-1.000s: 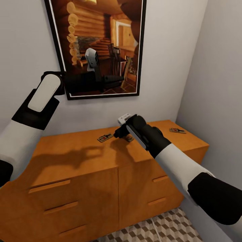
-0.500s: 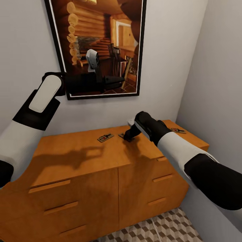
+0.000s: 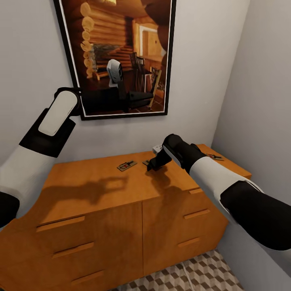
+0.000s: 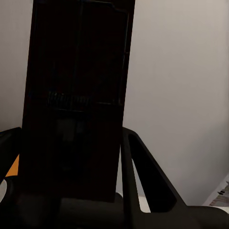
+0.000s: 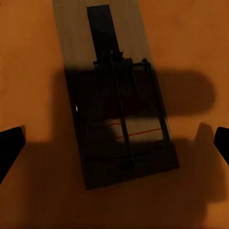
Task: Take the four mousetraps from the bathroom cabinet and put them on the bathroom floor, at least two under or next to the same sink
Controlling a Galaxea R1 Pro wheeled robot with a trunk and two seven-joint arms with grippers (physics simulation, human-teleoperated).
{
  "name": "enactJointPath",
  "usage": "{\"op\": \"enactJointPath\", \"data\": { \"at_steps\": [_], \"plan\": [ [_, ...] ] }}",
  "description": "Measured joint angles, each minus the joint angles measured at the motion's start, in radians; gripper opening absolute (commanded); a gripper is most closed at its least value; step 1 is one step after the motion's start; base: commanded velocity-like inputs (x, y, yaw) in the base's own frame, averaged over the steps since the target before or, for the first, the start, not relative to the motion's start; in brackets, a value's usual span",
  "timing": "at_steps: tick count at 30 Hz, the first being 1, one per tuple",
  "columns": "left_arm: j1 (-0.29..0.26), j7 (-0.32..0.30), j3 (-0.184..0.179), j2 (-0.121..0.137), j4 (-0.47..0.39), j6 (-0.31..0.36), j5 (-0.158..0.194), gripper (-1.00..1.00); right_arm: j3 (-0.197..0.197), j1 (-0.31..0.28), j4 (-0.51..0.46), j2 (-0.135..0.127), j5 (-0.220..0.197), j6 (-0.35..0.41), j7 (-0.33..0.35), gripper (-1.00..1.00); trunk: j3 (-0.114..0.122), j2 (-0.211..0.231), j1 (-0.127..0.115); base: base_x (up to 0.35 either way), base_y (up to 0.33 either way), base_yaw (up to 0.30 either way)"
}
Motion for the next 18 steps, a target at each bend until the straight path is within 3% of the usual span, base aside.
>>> {"op": "enactJointPath", "data": {
  "at_steps": [11,12,15,18],
  "plan": [
    [0.0,-0.001,0.0,0.0,0.0,0.0,0.0,-1.0,-0.001,-0.001,0.003,0.001,0.0,0.0,0.0,1.0,0.0,0.0,0.0,0.0,0.0,0.0],
    [0.0,-0.001,0.0,0.0,0.0,0.0,0.0,-1.0,-0.001,-0.001,0.003,0.001,0.0,0.0,0.0,-1.0,0.0,0.0,0.0,0.0,0.0,0.0],
    [0.0,-0.001,0.0,0.0,0.0,0.0,0.0,-1.0,0.0,0.014,-0.023,0.0,-0.024,0.005,0.002,-1.0,0.0,0.0,0.0,0.0,0.0,0.0],
    [0.0,-0.001,0.0,0.0,0.0,0.0,0.0,-1.0,0.0,0.003,-0.007,-0.001,0.01,-0.002,0.002,-1.0,0.0,0.0,0.0,0.0,0.0,0.0]
  ]
}}
